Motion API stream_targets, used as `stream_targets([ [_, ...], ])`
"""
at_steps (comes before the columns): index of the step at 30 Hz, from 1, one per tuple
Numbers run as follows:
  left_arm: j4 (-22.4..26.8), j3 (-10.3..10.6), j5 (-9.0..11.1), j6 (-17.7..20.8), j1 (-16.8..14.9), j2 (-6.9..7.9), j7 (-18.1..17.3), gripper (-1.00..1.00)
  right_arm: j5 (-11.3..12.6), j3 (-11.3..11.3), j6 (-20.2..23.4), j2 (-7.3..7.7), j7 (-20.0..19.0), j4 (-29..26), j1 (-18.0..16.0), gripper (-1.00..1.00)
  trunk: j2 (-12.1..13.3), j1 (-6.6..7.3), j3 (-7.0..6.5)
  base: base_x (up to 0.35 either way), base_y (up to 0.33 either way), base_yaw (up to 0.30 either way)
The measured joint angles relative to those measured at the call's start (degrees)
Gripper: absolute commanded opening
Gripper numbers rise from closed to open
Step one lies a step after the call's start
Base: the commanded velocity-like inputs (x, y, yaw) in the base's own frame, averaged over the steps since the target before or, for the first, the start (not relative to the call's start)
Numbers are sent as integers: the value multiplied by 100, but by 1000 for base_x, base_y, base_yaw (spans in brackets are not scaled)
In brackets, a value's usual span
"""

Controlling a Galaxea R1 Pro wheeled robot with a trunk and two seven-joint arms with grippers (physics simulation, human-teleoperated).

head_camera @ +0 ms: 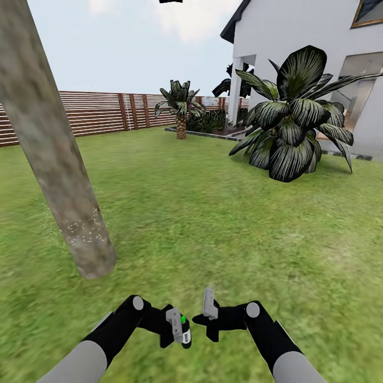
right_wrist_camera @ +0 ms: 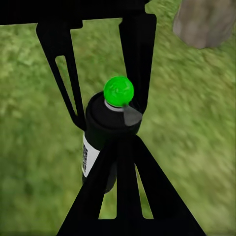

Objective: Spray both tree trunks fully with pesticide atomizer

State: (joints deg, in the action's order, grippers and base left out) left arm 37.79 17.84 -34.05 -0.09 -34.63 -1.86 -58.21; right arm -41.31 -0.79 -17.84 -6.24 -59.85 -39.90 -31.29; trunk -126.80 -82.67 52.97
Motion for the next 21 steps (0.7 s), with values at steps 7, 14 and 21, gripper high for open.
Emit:
stream_targets([
  [7, -2, 8, -6, 0, 0, -84, 2, -100, 0, 0, 0, 0, 0, 0, 0, -100, 0, 0, 0, 0, 0, 0],
  [14, -8, 2, -219, 0, 4, -152, -2, -100, 0, 0, 0, 0, 3, 0, 0, -100, 0, 0, 0, 0, 0, 0],
  [21, -9, 0, -288, 0, 7, -183, -1, -100, 0, 0, 0, 0, 9, 0, 0, -100, 0, 0, 0, 0, 0, 0],
])
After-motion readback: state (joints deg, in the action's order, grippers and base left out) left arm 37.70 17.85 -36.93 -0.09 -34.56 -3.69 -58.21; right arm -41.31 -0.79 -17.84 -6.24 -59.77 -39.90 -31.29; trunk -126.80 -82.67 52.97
